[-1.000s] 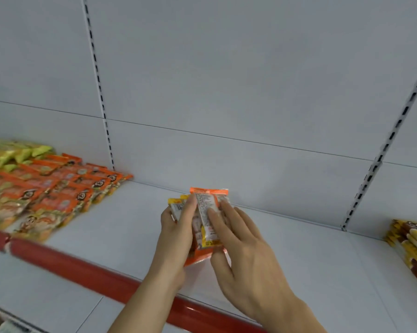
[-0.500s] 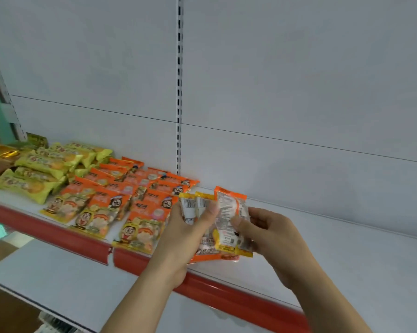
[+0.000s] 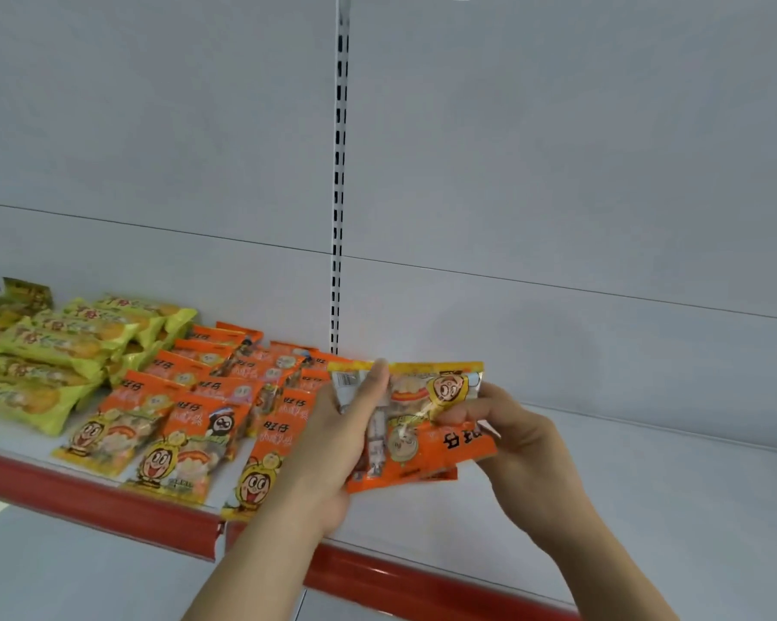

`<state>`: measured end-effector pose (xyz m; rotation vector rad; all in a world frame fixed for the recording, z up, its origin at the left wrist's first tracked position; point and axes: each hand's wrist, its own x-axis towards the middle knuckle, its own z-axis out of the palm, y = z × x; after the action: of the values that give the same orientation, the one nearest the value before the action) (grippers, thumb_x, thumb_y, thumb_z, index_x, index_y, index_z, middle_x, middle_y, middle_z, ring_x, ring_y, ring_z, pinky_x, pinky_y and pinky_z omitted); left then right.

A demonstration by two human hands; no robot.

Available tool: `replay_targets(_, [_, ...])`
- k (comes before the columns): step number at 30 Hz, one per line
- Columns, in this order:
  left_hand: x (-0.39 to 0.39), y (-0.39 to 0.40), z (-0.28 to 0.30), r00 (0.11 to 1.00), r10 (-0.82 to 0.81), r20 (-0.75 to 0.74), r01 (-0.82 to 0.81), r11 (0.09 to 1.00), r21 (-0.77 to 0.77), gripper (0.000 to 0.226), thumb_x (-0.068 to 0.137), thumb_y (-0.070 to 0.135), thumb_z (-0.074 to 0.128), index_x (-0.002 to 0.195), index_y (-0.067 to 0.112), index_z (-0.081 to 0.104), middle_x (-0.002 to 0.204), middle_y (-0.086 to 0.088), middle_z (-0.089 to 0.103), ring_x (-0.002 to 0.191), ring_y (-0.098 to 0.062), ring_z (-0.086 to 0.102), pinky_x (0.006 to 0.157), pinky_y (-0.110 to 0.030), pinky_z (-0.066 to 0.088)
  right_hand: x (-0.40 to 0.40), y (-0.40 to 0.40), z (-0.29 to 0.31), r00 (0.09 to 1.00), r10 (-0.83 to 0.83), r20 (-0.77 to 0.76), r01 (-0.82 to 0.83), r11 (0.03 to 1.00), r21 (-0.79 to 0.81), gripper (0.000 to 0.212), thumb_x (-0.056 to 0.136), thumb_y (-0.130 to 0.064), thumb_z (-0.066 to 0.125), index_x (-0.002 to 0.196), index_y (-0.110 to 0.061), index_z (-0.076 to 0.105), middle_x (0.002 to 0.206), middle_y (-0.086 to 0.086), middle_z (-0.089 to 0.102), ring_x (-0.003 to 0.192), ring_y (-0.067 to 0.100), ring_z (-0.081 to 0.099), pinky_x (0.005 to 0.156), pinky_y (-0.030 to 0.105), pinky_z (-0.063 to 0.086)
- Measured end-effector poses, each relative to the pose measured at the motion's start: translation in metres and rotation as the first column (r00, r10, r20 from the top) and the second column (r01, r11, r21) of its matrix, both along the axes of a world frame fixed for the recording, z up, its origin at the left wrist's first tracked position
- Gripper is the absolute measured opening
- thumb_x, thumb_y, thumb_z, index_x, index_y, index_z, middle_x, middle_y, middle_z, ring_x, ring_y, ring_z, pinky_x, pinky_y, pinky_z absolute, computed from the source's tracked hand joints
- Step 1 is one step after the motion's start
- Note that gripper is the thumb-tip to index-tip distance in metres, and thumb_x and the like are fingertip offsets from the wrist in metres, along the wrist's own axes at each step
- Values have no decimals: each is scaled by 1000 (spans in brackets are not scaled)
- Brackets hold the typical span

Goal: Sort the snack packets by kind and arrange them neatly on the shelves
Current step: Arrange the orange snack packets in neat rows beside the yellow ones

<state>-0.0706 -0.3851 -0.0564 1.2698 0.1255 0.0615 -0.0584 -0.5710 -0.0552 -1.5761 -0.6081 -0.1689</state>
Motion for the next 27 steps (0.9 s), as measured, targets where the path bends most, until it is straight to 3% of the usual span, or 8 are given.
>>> replay_targets(3, [5,-4,2,999,-6,32,4,999,53,80,66,61,90,130,26,58,114,-4,79,102,-29,77,96,-56,58,3,-2,3,995,-26,-100,26,1000,-4,41,93,13,51,87,-18,78,107,1,75,105,21,69,92,36,51])
replay_targets(7, [10,-5,3,989,131,73,-134,990,51,58,75,36,89,123,23,58,103,-3,81,87,-25,80,74,-43,65,2,-5,11,951,92,-294,-47,987,157,40,88,-27,43,102,-16,79,107,10,75,107,26,69,91,39,54])
replay_targets(9, [12,-4,2,977,185,106,-193,979,67,59,75,36,88,124,25,56,104,1,80,83,-20,80,64,-35,64,-1,2,15,970,-11,-241,11,1000,-4,28,93,-44,56,105,-26,74,102,0,75,99,18,71,85,37,58])
replay_targets(11, [13,-3,-2,970,199,143,-215,970,109,64,72,45,87,125,27,54,105,6,78,84,-11,78,60,-25,61,-1,11,16,978,-155,-141,128,975,-183,19,88,-34,75,105,-32,65,95,-11,74,85,10,72,75,28,59])
replay_targets(16, [20,15,-3,974,212,76,-218,972,88,73,64,60,89,122,30,58,111,6,78,104,-19,76,87,-46,61,11,4,28,962,-205,-182,203,979,-28,43,88,-1,71,117,-32,63,101,-6,75,92,19,74,78,39,61])
replay_targets(21, [30,41,4,993,63,97,-85,964,251,71,67,65,86,126,40,54,123,16,68,115,-9,63,101,-40,48,18,-9,65,967,18,-253,-155,831,-534,48,88,1,68,120,-34,64,109,-7,74,98,17,73,85,36,59])
replay_targets(24, [28,50,5,993,-65,101,34,960,279,107,52,87,81,143,43,46,138,12,65,128,-17,61,110,-51,47,26,11,77,976,-57,-209,-103,726,-680,46,87,-4,65,111,-43,73,110,-15,73,100,8,71,89,33,59])
replay_targets(27, [26,59,4,990,-112,84,79,943,324,115,48,95,74,147,50,39,151,11,56,138,-20,54,115,-56,43,29,26,76,973,-110,-203,-53,750,-659,56,86,-9,68,124,-50,63,114,-15,70,100,6,71,86,33,60])
